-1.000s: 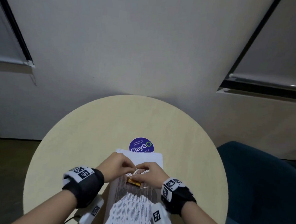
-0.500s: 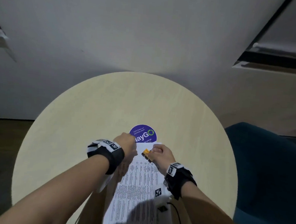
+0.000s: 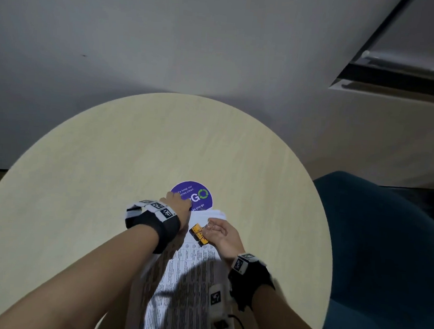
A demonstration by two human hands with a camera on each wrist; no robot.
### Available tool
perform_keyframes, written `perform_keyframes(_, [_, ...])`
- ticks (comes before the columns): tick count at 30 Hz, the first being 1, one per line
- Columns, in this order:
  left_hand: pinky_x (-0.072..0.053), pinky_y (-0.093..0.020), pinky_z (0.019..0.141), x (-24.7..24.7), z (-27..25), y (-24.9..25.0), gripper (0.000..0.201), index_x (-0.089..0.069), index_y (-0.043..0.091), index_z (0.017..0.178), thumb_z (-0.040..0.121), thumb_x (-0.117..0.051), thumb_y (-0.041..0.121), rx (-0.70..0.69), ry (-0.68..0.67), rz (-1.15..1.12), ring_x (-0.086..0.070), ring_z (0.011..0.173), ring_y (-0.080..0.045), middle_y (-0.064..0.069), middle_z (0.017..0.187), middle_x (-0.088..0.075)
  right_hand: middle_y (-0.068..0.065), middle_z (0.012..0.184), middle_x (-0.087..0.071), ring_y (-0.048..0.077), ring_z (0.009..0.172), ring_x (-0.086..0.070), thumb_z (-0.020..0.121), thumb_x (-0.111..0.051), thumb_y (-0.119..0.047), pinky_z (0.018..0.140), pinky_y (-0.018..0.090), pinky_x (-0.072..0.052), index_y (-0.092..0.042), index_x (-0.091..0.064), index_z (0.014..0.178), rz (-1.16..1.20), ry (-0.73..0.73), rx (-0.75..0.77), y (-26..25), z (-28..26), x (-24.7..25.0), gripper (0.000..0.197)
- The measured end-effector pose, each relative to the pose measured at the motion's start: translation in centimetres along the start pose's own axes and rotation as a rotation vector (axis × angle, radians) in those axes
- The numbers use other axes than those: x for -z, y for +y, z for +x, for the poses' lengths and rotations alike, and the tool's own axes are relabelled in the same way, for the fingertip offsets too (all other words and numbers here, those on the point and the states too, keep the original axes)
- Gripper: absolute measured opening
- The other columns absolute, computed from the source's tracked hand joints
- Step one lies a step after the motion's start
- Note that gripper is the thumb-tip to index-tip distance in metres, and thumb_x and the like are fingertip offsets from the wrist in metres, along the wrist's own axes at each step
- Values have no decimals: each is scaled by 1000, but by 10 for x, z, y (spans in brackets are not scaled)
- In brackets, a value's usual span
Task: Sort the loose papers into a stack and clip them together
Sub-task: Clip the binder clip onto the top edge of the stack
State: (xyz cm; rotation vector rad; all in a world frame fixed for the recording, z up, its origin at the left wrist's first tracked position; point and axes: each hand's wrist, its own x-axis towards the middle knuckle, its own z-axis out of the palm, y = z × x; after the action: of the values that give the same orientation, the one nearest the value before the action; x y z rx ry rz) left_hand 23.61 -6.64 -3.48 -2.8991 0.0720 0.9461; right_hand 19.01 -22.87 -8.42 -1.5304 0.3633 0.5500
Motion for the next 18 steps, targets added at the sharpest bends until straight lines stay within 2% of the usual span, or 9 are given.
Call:
perform_keyframes(4, [-38,-43,105,4,-2,8,51,-51,17,131,82,-66,21,5,-70,47,-27,133,-32,-11,140,-31,4,93,-62,14,86,-63,83,-69,3,74,18,-52,-10,-59,104,-4,1,7,1,0,1,28])
perform_keyframes(8, [-42,-43,104,2,-6,2,57,-46,15,134,81,-67,13,-33,-56,-32,-33,133,-32,-13,139,-35,5,93,-62,16,85,-62,80,-72,3,80,26,-53,-10,-58,105,-4,-36,26,-6,-2,1,32])
perform_keyframes(11, [-45,-39,94,0,-11,-4,56,-40,16,134,83,-63,14,-45,-58,-95,-53,119,-31,-12,127,-54,4,92,-65,17,85,-63,67,-77,-12,85,35,-53,-13,-59,104,25,-3,86,-15,-4,8,41])
perform_keyframes(13, [-44,-38,91,-1,-12,-4,54,-36,13,130,83,-61,12,-28,-59,-125,-58,111,-31,-11,119,-62,5,92,-66,21,89,-63,63,-76,-16,88,43,-53,-15,-59,104,42,22,93,-20,-2,19,44])
perform_keyframes(15, [-42,-38,91,-2,-12,-1,53,-33,11,128,82,-59,10,0,-52,-127,-58,109,-32,-11,115,-64,8,93,-66,23,91,-63,60,-80,-22,92,47,-52,-16,-59,103,12,85,76,-21,2,29,48])
perform_keyframes(16, [-41,-38,91,-2,-12,1,52,-33,11,128,83,-59,10,6,-44,-119,-57,110,-32,-10,115,-64,10,97,-66,24,93,-64,55,-85,-30,95,49,-52,-18,-60,102,-29,134,60,-15,7,34,55])
perform_keyframes(18, [-40,-39,95,-1,-11,3,50,-35,12,130,85,-56,12,6,-18,-93,-49,118,-32,-11,124,-58,14,113,-62,26,103,-65,45,-89,-58,96,52,-51,-23,-62,100,-124,178,28,3,17,44,71])
